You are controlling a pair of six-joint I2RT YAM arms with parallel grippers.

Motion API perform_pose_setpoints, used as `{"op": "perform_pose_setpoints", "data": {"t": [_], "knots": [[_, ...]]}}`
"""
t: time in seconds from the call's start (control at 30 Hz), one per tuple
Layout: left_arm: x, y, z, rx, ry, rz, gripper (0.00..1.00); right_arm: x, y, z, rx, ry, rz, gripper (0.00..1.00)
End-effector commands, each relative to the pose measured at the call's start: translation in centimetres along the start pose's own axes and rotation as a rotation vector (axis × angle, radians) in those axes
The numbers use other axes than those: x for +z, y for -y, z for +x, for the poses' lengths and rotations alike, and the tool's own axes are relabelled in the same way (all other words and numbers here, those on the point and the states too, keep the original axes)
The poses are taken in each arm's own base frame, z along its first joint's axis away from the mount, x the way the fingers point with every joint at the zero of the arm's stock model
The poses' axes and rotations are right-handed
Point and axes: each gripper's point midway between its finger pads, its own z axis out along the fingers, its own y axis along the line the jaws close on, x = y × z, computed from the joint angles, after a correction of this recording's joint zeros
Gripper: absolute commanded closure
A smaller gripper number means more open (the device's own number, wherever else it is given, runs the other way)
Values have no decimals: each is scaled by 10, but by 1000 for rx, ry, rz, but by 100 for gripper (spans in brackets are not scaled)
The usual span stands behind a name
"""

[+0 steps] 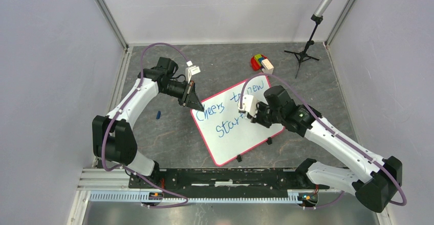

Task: Write a sentence on the whiteboard

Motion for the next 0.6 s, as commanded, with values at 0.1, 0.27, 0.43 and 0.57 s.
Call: {"op": "perform_pose_setpoints", "data": {"t": [0.1,0.27,0.43,0.57], "knots": [[0,-8,-9,75,5,-37,98,2,-10,17,4,-29,-22,100],[0,-7,-9,76,5,-40,98,-2,-6,16,-7,-36,-1,100],[-1,-7,-10,77,6,-39,98,-8,6,11,-19,-46,45,100],[0,-7,-9,76,6,-39,98,-10,14,5,-25,-48,72,100]]}}
